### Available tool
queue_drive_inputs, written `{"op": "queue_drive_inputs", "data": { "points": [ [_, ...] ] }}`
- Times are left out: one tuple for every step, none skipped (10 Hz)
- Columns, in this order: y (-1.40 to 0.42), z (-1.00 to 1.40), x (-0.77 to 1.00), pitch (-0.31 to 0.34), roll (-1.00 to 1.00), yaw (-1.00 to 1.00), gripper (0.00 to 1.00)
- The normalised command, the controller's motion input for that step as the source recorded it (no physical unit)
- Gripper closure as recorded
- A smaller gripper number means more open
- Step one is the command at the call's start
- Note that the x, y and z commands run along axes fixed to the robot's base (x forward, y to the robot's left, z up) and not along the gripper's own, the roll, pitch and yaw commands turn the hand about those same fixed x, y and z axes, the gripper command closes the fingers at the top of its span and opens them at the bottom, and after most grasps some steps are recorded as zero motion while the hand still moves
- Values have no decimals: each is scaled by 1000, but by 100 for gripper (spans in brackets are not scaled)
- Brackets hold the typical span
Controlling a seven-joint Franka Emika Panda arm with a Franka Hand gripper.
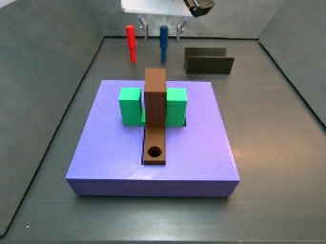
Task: Pick up the blue object. Move up. Move to above the board. Insert the blue object.
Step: Pick up the blue object.
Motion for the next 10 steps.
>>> {"op": "queue_drive_inputs", "data": {
  "points": [
    [6,-71,0,0,64,0,0],
    [0,-6,0,0,46,0,0],
    [0,0,0,0,0,0,0],
    [0,0,0,0,0,0,100],
    [0,0,0,0,0,0,100],
    [0,0,0,0,0,0,100],
    [0,0,0,0,0,0,100],
    [0,0,0,0,0,0,100],
    [0,0,0,0,0,0,100],
    [0,0,0,0,0,0,100]
  ]
}}
